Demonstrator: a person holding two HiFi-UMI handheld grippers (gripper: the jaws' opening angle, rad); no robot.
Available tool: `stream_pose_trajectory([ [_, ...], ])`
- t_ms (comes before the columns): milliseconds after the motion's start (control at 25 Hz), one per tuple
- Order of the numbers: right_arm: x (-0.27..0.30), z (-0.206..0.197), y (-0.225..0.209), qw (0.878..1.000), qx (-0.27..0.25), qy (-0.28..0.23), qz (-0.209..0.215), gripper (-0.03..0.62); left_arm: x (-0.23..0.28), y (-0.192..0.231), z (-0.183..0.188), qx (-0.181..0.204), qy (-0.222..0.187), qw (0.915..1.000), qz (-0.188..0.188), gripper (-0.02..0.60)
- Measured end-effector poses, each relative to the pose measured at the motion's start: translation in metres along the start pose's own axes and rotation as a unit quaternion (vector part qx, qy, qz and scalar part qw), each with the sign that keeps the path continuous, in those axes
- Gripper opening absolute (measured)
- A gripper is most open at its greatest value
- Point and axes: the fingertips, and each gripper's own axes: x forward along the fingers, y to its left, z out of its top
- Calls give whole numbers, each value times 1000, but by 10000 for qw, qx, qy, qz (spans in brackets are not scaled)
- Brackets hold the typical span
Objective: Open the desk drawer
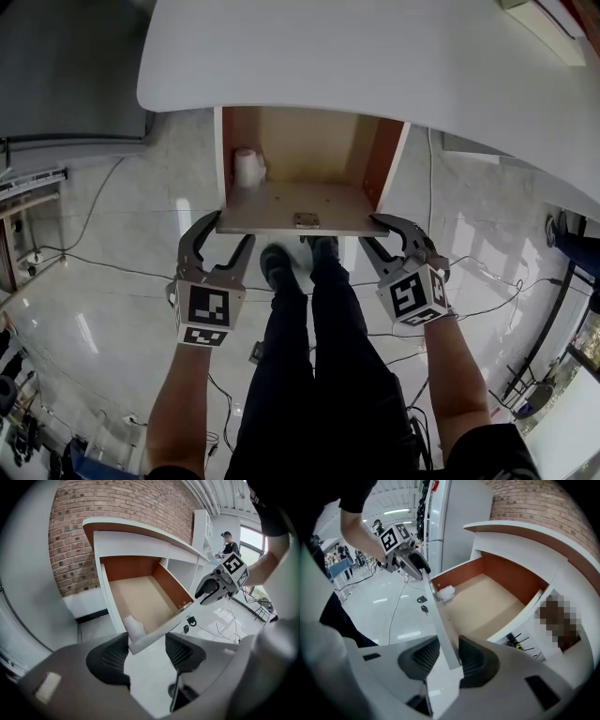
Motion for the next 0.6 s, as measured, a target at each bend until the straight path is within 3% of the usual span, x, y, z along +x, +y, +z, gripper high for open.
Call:
stream_pose_trajectory([
  [240,-1,2,-2,10000,85,15,26,130,-2,0,-2,23,-47,10000,-28,245],
  [480,0,-1,-2,9991,380,205,19,146,-2,-4,-11,76,270,9996,54,247],
  [600,3,-2,-5,9983,500,282,119,153,-11,5,-9,-87,308,9994,90,245],
])
